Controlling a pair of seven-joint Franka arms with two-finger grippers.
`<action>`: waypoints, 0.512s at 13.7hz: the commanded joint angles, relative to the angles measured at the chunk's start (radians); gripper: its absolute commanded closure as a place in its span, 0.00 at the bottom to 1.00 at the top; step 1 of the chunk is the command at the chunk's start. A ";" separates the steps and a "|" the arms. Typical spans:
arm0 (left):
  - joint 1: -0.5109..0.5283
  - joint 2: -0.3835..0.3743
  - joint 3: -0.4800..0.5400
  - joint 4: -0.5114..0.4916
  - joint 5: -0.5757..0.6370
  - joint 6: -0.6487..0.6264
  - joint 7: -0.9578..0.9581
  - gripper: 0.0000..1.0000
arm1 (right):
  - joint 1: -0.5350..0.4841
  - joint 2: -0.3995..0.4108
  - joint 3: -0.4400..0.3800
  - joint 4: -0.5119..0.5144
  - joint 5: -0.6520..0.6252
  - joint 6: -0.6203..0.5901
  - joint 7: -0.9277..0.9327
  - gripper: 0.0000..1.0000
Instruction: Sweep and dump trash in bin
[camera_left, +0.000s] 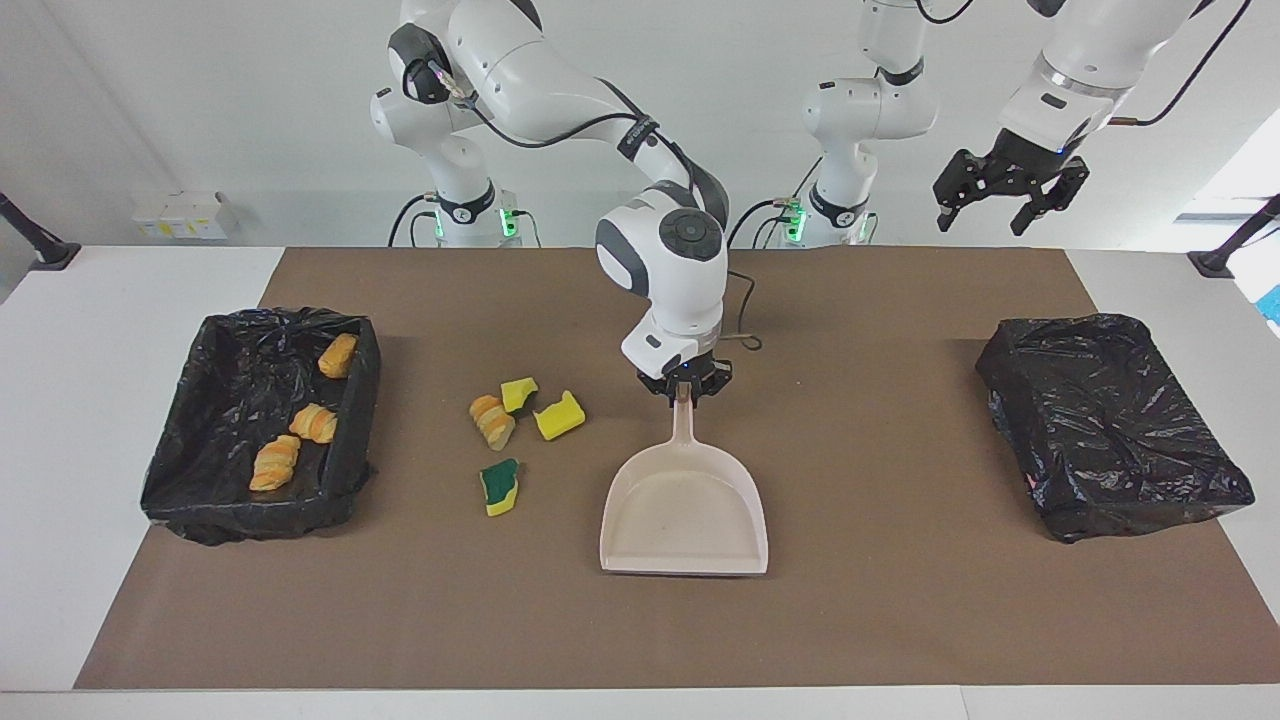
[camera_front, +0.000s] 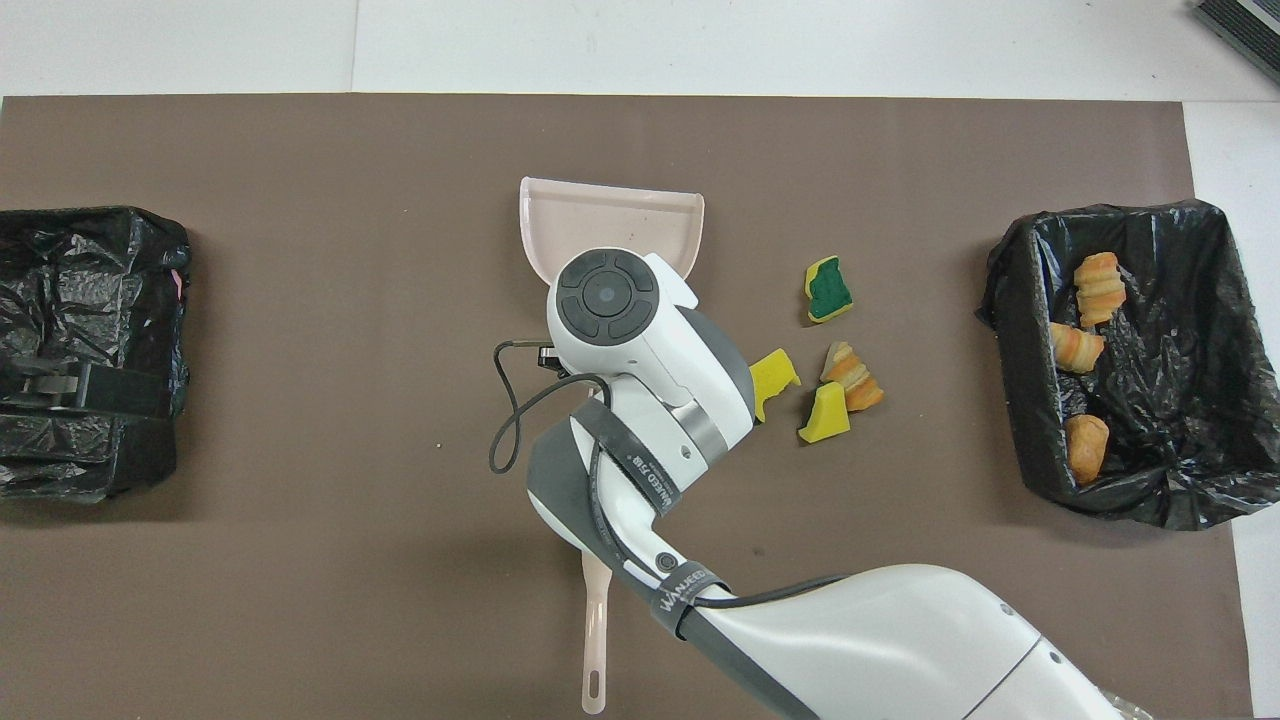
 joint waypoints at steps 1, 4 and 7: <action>0.008 -0.002 -0.002 0.000 0.000 0.014 0.002 0.00 | -0.006 0.010 -0.002 0.025 -0.010 0.042 0.037 0.45; 0.009 -0.002 -0.002 0.005 0.003 -0.005 -0.004 0.00 | -0.007 -0.004 -0.006 0.016 -0.022 0.046 0.040 0.00; 0.009 -0.001 0.000 0.007 0.008 -0.003 -0.004 0.00 | -0.032 -0.085 0.000 -0.030 -0.009 0.012 0.027 0.00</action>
